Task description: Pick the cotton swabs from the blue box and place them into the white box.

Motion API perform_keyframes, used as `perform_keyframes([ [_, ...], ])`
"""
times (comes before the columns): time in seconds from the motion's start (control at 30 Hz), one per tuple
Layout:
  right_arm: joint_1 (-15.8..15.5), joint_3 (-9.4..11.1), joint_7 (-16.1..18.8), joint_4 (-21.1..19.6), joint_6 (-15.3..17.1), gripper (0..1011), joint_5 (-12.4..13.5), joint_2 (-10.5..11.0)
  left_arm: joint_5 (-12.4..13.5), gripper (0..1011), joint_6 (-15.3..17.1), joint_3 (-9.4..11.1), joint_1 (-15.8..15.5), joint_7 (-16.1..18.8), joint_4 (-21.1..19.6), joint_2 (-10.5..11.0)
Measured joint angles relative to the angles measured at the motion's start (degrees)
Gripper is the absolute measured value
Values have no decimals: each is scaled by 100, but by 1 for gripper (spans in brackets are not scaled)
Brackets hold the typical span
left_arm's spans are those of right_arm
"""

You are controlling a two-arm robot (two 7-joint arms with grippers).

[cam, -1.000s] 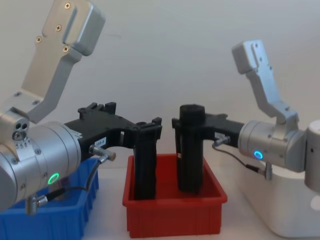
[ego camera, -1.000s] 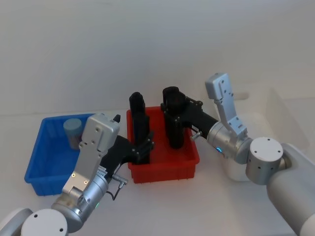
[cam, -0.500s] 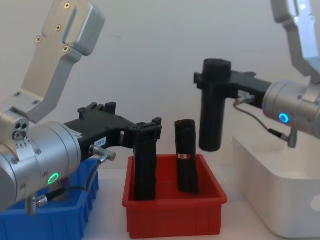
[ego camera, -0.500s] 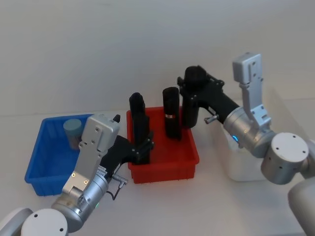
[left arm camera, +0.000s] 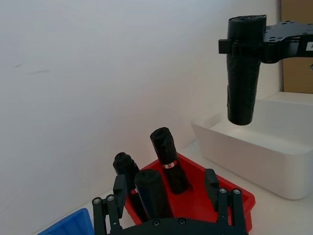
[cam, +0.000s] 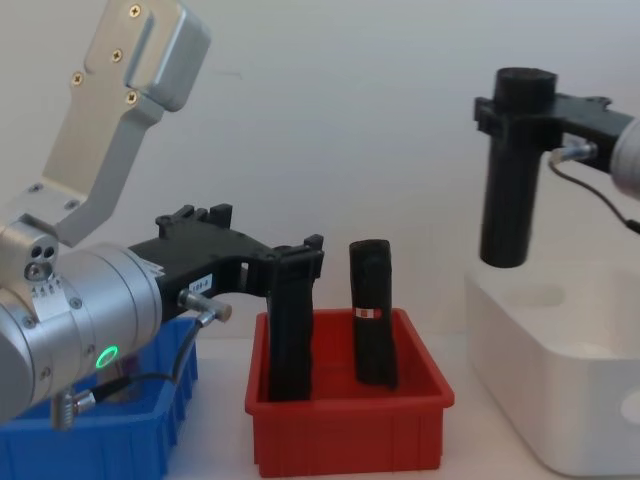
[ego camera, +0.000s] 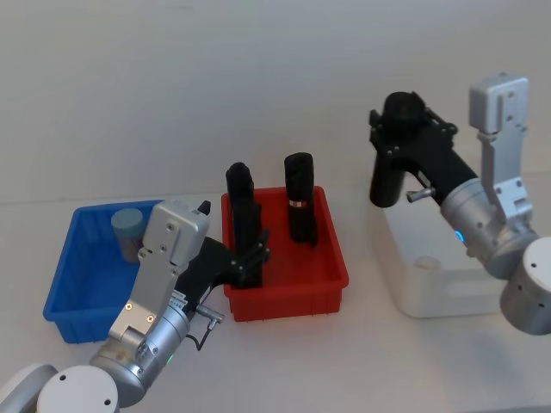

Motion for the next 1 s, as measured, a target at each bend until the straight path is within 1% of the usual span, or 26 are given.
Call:
perform_keyframes([
  [0.03,-23,9,-48,-41,30,465,-4,15,0,1000,0,0,0,0,0,0],
  [0.07,-93,43,-155,-167,92,465,-15,63,0,999,0,0,0,0,0,0],
  [0.2,-216,111,-376,-363,238,465,-33,153,0,999,0,0,0,0,0,0],
  [0.23,-291,155,-528,-474,336,465,-40,206,0,999,0,0,0,0,0,0],
  [0.47,-466,271,-830,-692,572,465,-41,338,0,1000,0,0,0,0,0,0],
  [0.57,-516,313,-914,-747,645,523,-36,378,0,1000,0,0,0,0,0,0],
  [0.63,-548,340,-949,-775,683,580,-26,404,0,999,0,0,0,0,0,0],
  [0.7,-569,358,-962,-790,699,658,-12,422,0,1000,0,0,0,0,0,0],
  [0.73,-575,364,-964,-794,703,669,-6,427,0,1000,0,0,0,0,0,0],
  [0.77,-583,369,-964,-797,705,715,-2,433,0,1000,0,0,0,0,0,0],
  [0.8,-587,374,-964,-801,706,733,1,437,0,1000,0,0,0,0,0,0],
  [0.83,-596,384,-964,-806,706,774,5,443,0,1000,0,0,0,0,0,0],
  [0.93,-608,395,-964,-816,705,828,9,453,0,1000,0,0,0,0,0,0],
  [1.0,-620,405,-959,-830,694,897,14,461,0,1000,0,0,0,0,0,0],
])
